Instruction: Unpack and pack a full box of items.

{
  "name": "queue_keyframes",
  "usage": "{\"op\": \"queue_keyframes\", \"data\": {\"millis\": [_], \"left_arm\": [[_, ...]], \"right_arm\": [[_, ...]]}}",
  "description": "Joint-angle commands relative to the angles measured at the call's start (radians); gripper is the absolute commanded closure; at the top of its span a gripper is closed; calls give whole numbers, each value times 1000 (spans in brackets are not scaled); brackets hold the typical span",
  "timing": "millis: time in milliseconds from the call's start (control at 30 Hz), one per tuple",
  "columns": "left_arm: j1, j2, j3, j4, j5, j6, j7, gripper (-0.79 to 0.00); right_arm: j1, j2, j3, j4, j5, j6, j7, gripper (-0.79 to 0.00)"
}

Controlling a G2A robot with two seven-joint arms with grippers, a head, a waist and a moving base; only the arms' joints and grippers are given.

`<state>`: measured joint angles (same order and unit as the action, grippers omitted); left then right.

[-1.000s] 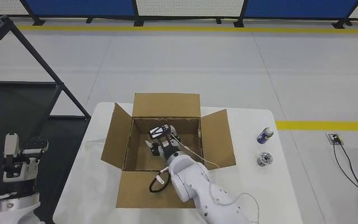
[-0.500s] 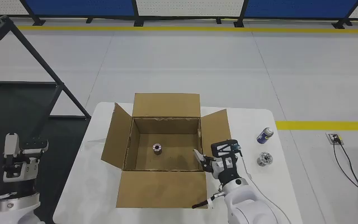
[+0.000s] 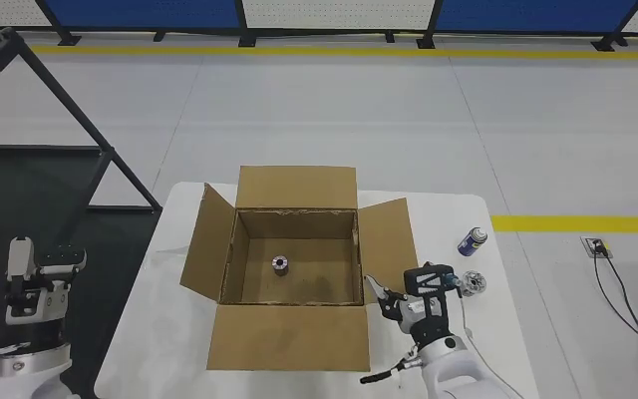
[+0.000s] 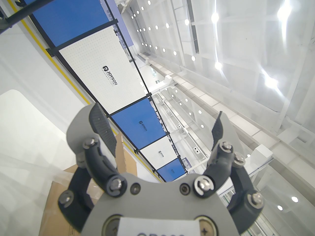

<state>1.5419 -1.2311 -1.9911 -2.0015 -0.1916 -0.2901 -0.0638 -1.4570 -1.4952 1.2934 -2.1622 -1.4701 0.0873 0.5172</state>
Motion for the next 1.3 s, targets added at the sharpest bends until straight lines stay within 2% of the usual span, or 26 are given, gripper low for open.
{"op": "queue_keyframes", "data": {"millis": [0,133,200,467,567,767,933,1033,1267], "left_arm": [[0,0,0,0,0,0,0,-785],[0,0,0,0,0,0,0,-785],[0,0,0,0,0,0,0,-785],[0,0,0,0,0,0,0,-785],[0,0,0,0,0,0,0,-785],[0,0,0,0,0,0,0,-785],[0,0,0,0,0,0,0,-785],[0,0,0,0,0,0,0,-785],[0,0,0,0,0,0,0,-785]], "right_arm": [[0,0,0,0,0,0,0,-785],[0,0,0,0,0,0,0,-785],[-3,4,-2,1,22,-64,-25,-785],[-123,27,232,-122,104,-174,-179,-785],[-159,36,336,-119,121,-212,-237,-785],[-135,53,486,22,106,-258,-271,-785],[-72,73,565,189,77,-360,-263,-785],[-13,85,578,293,58,-415,-240,-785],[110,102,536,488,-12,-449,-205,-785]]}}
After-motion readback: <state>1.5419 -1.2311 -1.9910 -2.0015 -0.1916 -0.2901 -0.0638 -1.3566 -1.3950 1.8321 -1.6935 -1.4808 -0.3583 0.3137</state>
